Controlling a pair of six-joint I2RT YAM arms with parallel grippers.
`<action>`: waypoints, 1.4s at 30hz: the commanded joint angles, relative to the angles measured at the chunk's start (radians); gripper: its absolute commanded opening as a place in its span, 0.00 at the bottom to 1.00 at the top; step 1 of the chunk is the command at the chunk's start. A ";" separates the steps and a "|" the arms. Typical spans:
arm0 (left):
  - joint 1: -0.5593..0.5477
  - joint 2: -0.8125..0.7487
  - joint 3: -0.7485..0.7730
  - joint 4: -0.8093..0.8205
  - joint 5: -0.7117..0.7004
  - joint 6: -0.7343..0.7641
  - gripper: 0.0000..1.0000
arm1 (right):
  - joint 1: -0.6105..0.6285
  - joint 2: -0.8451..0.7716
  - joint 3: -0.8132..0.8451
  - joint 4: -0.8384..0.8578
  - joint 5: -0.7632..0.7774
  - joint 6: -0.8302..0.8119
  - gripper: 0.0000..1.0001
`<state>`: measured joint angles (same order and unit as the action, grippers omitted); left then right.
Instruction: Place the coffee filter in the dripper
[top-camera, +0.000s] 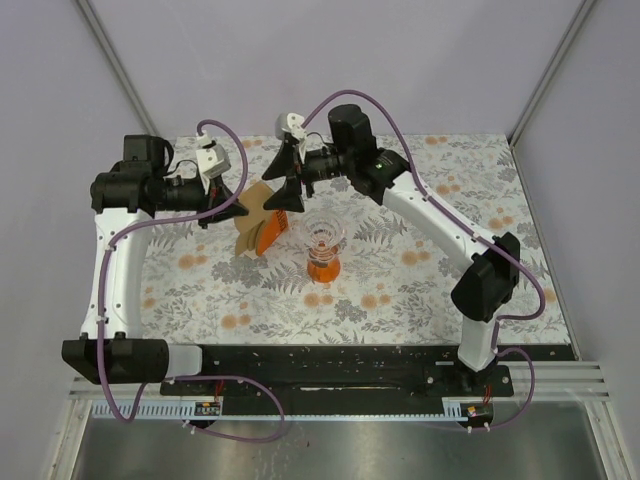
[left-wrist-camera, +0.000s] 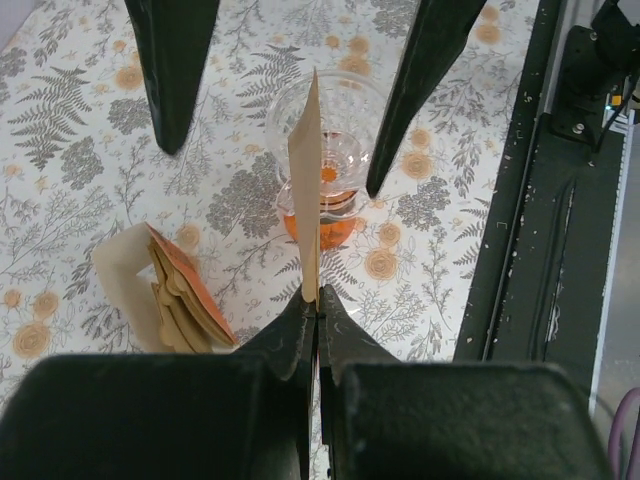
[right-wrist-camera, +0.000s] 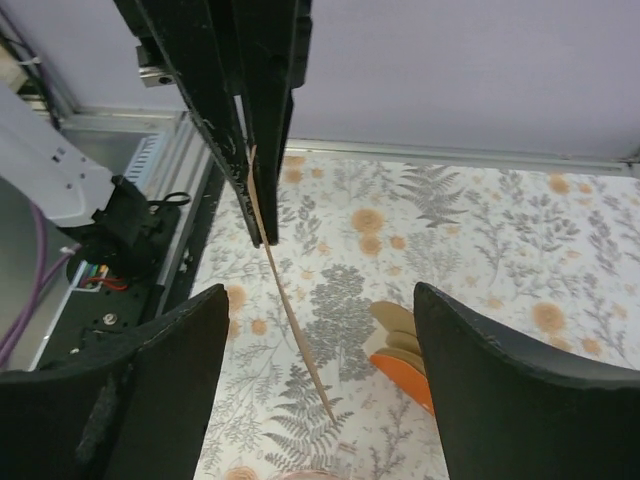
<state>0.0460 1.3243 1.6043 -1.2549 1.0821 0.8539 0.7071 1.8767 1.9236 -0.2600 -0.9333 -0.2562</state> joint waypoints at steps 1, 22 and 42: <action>-0.024 -0.033 0.066 -0.055 0.068 0.048 0.00 | 0.034 -0.031 -0.012 -0.007 -0.088 -0.002 0.70; 0.034 -0.046 0.158 0.308 0.057 -0.597 0.99 | 0.163 -0.453 -0.735 0.904 0.750 -0.857 0.00; -0.031 -0.024 0.100 0.805 0.055 -1.339 0.99 | 0.281 -0.162 -0.693 1.483 0.947 -1.709 0.00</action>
<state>0.0235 1.3022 1.7401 -0.5377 1.2072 -0.4217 0.9581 1.7287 1.1854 1.0748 -0.0002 -1.8507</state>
